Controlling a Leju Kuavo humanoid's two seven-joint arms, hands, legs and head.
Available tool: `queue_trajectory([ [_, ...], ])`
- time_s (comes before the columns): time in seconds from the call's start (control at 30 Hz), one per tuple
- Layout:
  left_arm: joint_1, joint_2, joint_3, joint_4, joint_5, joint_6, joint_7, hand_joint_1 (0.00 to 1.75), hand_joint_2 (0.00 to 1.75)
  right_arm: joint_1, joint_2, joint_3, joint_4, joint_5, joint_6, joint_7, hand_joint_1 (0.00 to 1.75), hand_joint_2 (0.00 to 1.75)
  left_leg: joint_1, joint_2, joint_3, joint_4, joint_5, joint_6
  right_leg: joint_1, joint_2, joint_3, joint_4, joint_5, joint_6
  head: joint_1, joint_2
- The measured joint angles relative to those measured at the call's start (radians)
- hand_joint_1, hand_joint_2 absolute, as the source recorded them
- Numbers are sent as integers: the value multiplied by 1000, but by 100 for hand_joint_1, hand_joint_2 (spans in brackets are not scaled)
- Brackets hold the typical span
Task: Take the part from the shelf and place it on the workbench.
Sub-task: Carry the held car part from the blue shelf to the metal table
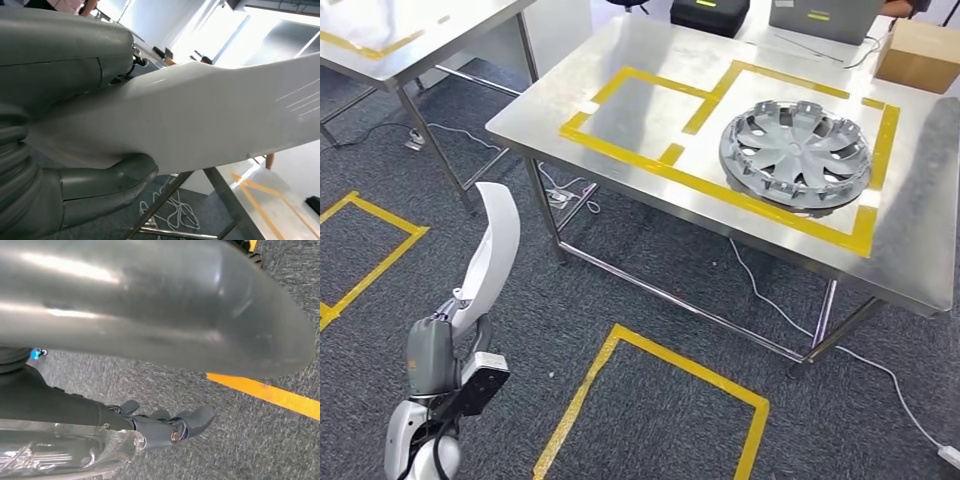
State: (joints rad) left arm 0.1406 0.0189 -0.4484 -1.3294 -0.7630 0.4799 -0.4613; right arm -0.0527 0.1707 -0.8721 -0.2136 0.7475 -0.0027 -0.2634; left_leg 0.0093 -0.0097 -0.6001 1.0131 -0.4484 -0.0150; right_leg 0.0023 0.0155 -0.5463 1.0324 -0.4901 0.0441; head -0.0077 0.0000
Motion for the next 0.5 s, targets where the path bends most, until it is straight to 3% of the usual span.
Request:
queue_trajectory([
  [0.07, 0, 0, 1, 0, 0, 0, 0, 164, 175, 0, 0, 0, 0, 0, 0, 0, 0, 0, 1, -1, 12, -2, -6, 13, -1, -3, -3, 23, -17, 9, 4, 0],
  [0.1, 0, 0, 2, 0, 0, 0, 0, 164, 175, -1, 0, 0, 0, 0, 0, 0, 0, 0, 2, -1, 20, -2, -10, 18, -2, -5, -21, 60, -37, 12, 6, 0],
  [0.17, 0, -1, 2, 0, 0, 0, 0, 164, 175, -2, 0, 0, 0, 0, 0, 0, 0, 0, 0, 0, 30, -2, -20, 25, -2, -7, -93, 187, -88, 17, 10, 0],
  [0.23, 1, 0, 2, 0, 0, 0, 1, 164, 175, 2, 0, 0, 0, 0, 1, 0, 0, 0, -2, -1, 43, -2, -34, 27, -2, -7, -163, 276, -104, 18, 11, 0],
  [0.27, 2, 0, 2, 0, 0, 0, 1, 164, 175, 4, 0, 0, 0, 0, 1, 0, 0, 0, -3, -2, 52, -2, -41, 26, -2, -7, -173, 269, -82, 16, 11, 0],
  [0.3, 3, 0, 2, 0, 0, 1, 1, 164, 175, 5, 1, 0, 0, 0, 1, 1, 0, 0, -3, -3, 64, -2, -50, 25, -2, -7, -166, 227, -44, 14, 11, 0],
  [0.37, 3, -1, 2, 0, 0, 1, 1, 164, 175, 5, 0, 0, 0, 1, 1, 0, 0, 0, -4, -4, 89, -2, -69, 19, 0, -8, -126, 97, 41, 5, 11, 0],
  [0.43, 4, 0, 3, 0, 0, 4, 2, 164, 175, 4, 0, 0, 0, 1, 1, 0, 0, 0, -3, -4, 102, -6, -83, 9, 5, -10, -98, 23, 66, -5, 9, 0],
  [0.5, 5, -1, 3, 0, 0, 6, 3, 164, 175, 5, 1, 0, 0, 2, 1, 0, 0, 0, -2, -4, 109, -5, -84, -3, 10, -10, -86, 10, 56, -16, 7, 0],
])
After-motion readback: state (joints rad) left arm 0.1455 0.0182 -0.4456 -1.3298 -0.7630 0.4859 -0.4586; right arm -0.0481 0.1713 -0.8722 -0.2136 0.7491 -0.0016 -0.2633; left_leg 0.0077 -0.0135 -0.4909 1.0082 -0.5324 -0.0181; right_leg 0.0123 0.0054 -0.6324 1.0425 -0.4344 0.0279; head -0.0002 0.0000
